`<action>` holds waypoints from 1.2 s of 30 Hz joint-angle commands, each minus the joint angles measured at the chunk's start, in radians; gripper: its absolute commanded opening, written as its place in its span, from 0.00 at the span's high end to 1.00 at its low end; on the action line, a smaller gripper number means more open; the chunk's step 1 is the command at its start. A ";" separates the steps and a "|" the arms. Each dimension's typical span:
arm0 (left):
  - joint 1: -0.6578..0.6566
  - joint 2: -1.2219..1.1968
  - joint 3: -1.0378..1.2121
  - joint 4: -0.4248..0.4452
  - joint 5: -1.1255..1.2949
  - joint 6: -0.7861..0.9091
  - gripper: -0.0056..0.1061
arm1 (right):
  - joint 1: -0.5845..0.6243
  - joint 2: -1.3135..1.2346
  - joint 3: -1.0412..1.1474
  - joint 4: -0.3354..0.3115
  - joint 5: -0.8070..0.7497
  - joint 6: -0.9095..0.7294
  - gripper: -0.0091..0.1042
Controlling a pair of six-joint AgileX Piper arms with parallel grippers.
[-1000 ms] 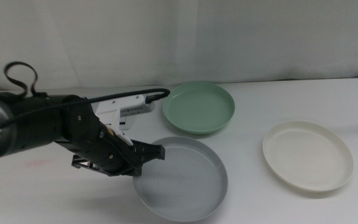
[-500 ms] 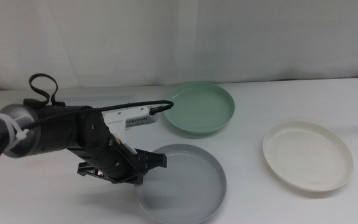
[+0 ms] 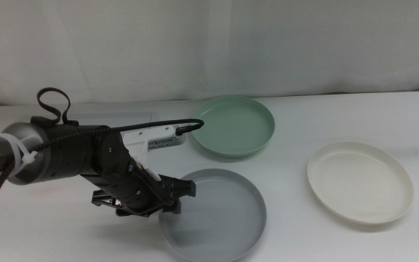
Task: Stack the three bowls on top of each other.
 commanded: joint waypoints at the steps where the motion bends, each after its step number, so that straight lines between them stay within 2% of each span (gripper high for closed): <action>1: -0.005 0.004 0.004 -0.005 -0.011 -0.009 0.34 | -0.004 -0.005 0.036 -0.004 -0.005 -0.008 0.01; 4: -0.005 0.004 0.004 -0.005 -0.011 -0.009 0.15 | -0.004 -0.005 0.036 -0.004 -0.005 -0.008 0.01; 5: -0.005 0.004 0.004 -0.005 -0.011 -0.011 0.11 | -0.004 -0.005 0.036 -0.004 -0.005 -0.008 0.01; 13: -0.005 -0.034 0.004 0.006 -0.022 0.029 0.12 | -0.004 -0.005 0.036 -0.004 -0.005 -0.008 0.01; 20: 0.011 -0.167 0.004 0.151 -0.062 0.027 0.12 | -0.004 -0.005 0.036 -0.004 -0.009 -0.008 0.01; 29: 0.240 -0.421 0.004 0.321 -0.078 0.029 0.14 | -0.004 -0.005 0.036 -0.004 -0.009 -0.008 0.01; 33: 0.339 -0.549 0.006 0.345 -0.087 0.053 0.18 | -0.004 -0.005 0.036 -0.004 -0.009 -0.008 0.01; 36: 0.381 -0.668 0.006 0.345 -0.082 0.103 0.26 | -0.004 -0.005 0.036 -0.002 -0.009 -0.008 0.01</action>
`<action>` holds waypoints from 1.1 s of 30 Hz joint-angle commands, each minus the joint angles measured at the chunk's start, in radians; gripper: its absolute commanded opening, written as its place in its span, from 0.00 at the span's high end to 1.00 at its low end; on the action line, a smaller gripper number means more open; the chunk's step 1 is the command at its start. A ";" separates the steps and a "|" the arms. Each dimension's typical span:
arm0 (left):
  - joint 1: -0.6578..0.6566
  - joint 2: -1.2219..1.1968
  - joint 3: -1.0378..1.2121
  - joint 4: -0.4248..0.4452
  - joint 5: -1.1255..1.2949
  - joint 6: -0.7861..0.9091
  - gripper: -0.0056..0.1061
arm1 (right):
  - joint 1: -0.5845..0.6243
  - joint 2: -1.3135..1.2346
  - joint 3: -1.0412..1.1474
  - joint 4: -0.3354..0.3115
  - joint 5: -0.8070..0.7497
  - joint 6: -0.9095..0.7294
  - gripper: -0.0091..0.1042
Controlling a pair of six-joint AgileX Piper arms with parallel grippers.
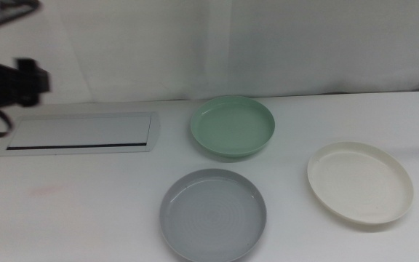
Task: Stack the three bowls on top of each other.
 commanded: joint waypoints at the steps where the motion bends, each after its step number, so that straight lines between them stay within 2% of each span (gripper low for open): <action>1: 0.009 -0.066 0.004 -0.002 0.000 0.037 0.30 | -0.004 -0.005 0.036 0.002 -0.009 -0.008 0.01; 3: 0.009 -0.113 0.004 -0.002 0.028 0.054 0.44 | -0.004 -0.005 0.036 0.034 -0.004 -0.008 0.01; 4: 0.007 -0.137 0.004 -0.002 0.049 0.060 0.54 | -0.004 -0.005 0.036 0.047 0.002 -0.008 0.01; 5: 0.007 -0.170 0.004 -0.004 0.091 0.062 0.78 | -0.004 -0.005 0.036 0.078 0.012 -0.008 0.01; 6: 0.007 -0.182 0.004 -0.004 0.114 0.062 0.92 | -0.004 -0.005 0.034 0.090 0.021 -0.008 0.01; 7: 0.005 -0.192 0.004 -0.013 0.131 0.062 0.97 | -0.004 -0.005 0.032 0.105 0.031 -0.008 0.01; 9: -0.018 -0.207 0.004 -0.032 0.145 0.081 0.97 | -0.004 -0.005 0.018 0.141 0.065 -0.008 0.02; 12: -0.087 -0.222 0.004 -0.075 0.159 0.135 0.97 | -0.004 0.002 -0.023 0.141 0.113 -0.008 0.05; 16: -0.182 -0.225 0.004 -0.075 0.211 0.140 0.97 | -0.004 0.066 -0.112 0.160 0.192 -0.005 0.10; 23: -0.307 -0.232 0.004 -0.075 0.252 0.140 0.97 | -0.004 0.331 -0.382 0.098 0.446 -0.006 0.14; 26: -0.332 -0.235 0.004 -0.083 0.254 0.140 0.97 | -0.004 0.479 -0.529 0.018 0.557 0.023 0.16; 28: -0.336 -0.235 0.004 -0.083 0.254 0.140 0.97 | -0.004 0.586 -0.629 -0.067 0.644 0.072 0.18; 29: -0.336 -0.235 0.004 -0.083 0.254 0.140 0.97 | -0.004 0.675 -0.717 -0.142 0.727 0.105 0.19; 33: -0.336 -0.235 0.004 -0.083 0.254 0.140 0.97 | -0.004 0.870 -0.918 -0.272 0.872 0.144 0.19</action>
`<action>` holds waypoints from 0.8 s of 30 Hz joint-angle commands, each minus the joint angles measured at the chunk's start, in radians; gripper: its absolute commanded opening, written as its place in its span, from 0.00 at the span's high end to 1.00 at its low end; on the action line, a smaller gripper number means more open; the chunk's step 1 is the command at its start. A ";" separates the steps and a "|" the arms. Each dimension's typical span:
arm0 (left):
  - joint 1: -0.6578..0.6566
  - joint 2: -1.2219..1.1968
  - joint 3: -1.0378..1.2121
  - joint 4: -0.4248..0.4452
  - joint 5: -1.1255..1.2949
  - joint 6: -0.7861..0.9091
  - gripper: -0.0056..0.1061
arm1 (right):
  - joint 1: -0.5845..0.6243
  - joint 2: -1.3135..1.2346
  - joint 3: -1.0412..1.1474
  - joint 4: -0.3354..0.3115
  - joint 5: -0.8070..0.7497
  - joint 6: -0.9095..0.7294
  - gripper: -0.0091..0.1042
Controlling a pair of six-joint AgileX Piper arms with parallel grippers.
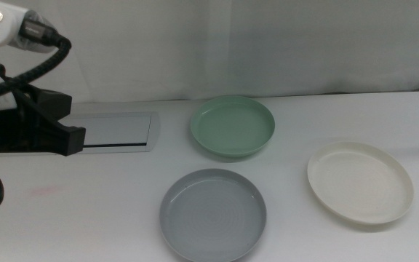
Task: Stack the three bowls on top of each other.
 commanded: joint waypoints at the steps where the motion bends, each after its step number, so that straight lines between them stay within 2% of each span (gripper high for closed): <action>1: -0.006 -0.004 0.004 -0.008 0.001 0.001 0.97 | -0.004 0.088 -0.090 -0.065 0.093 0.021 0.19; 9: -0.006 -0.004 0.004 -0.008 0.001 0.001 0.97 | -0.004 0.299 -0.180 -0.077 0.193 -0.009 0.19; 12: -0.006 -0.004 0.004 -0.008 0.007 0.001 0.97 | -0.004 0.362 -0.180 -0.094 0.193 -0.015 0.19; 16: -0.006 -0.004 0.004 -0.008 0.008 -0.004 0.97 | -0.004 0.452 -0.180 -0.101 0.190 -0.105 0.19; 24: -0.006 -0.004 0.004 -0.008 0.008 -0.016 0.97 | -0.004 0.595 -0.180 -0.067 0.137 -0.226 0.19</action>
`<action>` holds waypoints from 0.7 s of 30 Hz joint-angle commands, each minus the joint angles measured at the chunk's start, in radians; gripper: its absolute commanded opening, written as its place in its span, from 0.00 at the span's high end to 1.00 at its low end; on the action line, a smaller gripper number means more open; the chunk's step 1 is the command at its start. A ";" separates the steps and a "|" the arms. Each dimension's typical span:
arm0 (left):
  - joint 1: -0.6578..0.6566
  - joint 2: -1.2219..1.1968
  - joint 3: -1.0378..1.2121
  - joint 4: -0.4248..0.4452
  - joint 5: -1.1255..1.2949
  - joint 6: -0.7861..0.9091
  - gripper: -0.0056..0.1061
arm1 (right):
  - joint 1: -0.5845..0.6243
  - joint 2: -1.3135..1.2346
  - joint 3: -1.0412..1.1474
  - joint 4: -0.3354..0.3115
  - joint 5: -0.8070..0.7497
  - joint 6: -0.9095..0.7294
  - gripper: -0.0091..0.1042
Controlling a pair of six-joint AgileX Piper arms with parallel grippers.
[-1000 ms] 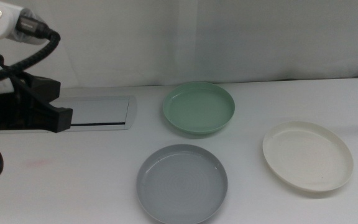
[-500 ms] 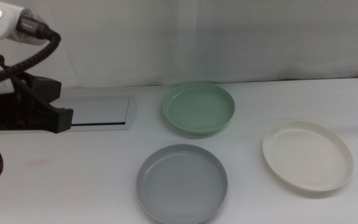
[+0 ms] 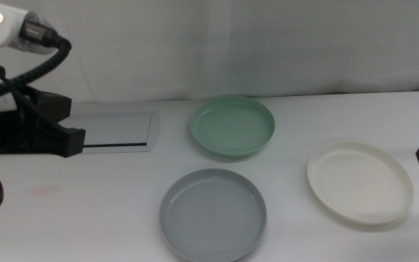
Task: Stack the three bowls on top of each other.
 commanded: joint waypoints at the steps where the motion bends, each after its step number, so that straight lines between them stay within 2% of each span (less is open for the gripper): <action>1: -0.006 -0.004 0.004 -0.008 -0.002 -0.014 0.97 | -0.004 0.033 -0.004 0.004 -0.035 -0.046 0.19; 5: -0.006 -0.004 0.004 -0.008 -0.002 -0.014 0.97 | -0.004 0.076 0.000 0.039 -0.060 -0.097 0.19; 21: -0.006 -0.004 0.004 -0.008 -0.002 -0.014 0.97 | -0.004 0.162 0.155 0.045 -0.265 -0.153 0.20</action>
